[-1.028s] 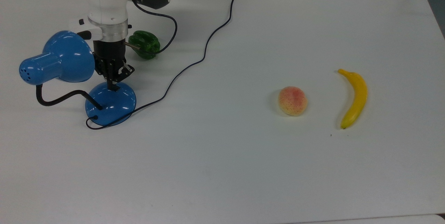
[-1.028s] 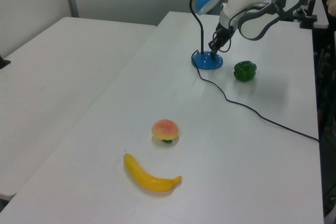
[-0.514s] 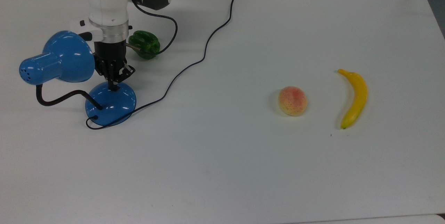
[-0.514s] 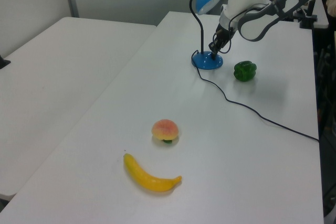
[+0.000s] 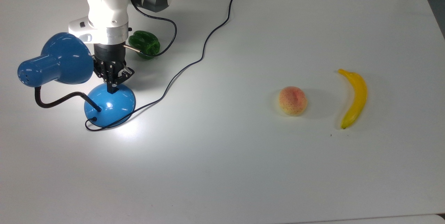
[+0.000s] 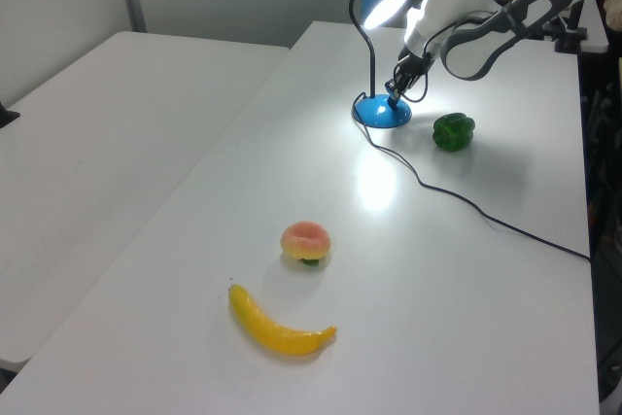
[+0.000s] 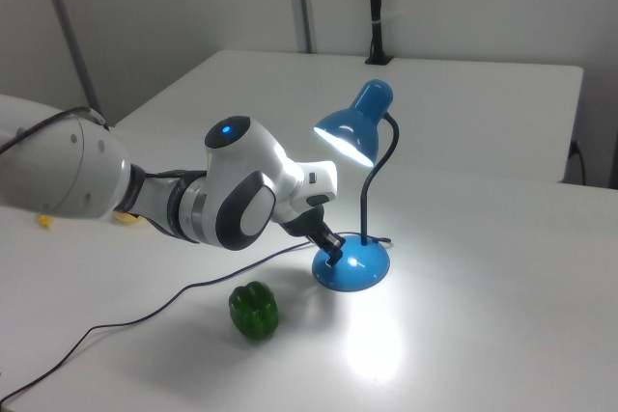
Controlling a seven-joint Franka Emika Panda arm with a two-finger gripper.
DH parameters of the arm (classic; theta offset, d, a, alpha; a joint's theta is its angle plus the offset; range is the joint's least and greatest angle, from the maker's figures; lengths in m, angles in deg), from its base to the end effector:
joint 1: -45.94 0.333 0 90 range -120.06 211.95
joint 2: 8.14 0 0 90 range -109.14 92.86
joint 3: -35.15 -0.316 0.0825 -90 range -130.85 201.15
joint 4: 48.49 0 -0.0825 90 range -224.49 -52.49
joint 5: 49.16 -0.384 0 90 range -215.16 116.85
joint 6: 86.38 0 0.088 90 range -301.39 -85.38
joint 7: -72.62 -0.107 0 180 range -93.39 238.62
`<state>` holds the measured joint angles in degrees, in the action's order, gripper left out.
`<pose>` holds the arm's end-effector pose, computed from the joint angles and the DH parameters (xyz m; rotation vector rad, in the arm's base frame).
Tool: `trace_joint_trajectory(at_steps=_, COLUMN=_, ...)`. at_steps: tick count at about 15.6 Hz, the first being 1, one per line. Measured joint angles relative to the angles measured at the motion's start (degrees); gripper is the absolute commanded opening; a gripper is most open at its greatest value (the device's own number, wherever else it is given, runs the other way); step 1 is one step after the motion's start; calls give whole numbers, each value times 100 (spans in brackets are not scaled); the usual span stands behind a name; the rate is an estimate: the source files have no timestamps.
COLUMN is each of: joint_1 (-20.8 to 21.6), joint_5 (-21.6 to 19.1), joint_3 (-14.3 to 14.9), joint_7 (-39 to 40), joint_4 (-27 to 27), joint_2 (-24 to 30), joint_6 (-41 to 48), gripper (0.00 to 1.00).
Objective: Turn on desk lamp
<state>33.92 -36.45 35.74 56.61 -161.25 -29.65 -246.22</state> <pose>0.6366 -0.1316 0.3284 2.9205 -0.4516 0.6724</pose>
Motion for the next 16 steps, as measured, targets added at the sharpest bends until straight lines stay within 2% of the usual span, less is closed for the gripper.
trace_joint_trajectory(at_steps=6, joint_1=2, joint_5=10, joint_3=0, joint_7=0, joint_4=20, joint_2=56, joint_6=257, gripper=0)
trace_joint_trajectory(at_steps=9, joint_1=22, joint_5=12, joint_3=-51, joint_7=0, joint_4=63, joint_2=373, joint_6=1254, gripper=0)
trace_joint_trajectory(at_steps=12, joint_1=105, joint_5=13, joint_3=-241, joint_7=0, joint_4=65, joint_2=844, joint_6=2412, gripper=0)
trace_joint_trajectory(at_steps=16, joint_1=446, joint_5=12, joint_3=-385, joint_7=-10, joint_4=90, joint_2=1458, joint_6=3637, gripper=0)
